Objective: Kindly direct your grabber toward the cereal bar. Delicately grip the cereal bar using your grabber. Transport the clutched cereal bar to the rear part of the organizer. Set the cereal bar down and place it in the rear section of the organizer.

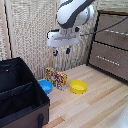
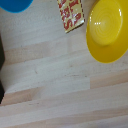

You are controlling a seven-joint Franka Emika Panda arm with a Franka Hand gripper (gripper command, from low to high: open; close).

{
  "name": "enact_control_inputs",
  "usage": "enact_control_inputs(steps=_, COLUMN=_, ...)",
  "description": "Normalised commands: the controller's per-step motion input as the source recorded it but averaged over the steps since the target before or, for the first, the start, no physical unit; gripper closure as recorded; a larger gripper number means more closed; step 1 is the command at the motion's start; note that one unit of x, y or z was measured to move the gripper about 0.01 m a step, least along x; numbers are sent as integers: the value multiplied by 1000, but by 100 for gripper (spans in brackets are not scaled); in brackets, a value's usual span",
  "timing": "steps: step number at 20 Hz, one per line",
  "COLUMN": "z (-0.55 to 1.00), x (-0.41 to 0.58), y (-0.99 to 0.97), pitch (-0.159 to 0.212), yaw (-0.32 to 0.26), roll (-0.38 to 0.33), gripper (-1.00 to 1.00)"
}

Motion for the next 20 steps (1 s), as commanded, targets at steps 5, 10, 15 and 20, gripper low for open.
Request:
enact_control_inputs(steps=5, z=-233, x=554, y=-2, pitch=0, yaw=21, roll=0, gripper=-100)
enact_control_inputs(steps=10, z=-293, x=759, y=0, pitch=0, yaw=24, roll=0, gripper=-100)
enact_control_inputs(steps=15, z=-321, x=457, y=0, pitch=125, yaw=8, roll=-20, gripper=-100)
enact_control_inputs(steps=20, z=-382, x=260, y=0, pitch=204, yaw=43, roll=-70, gripper=-100)
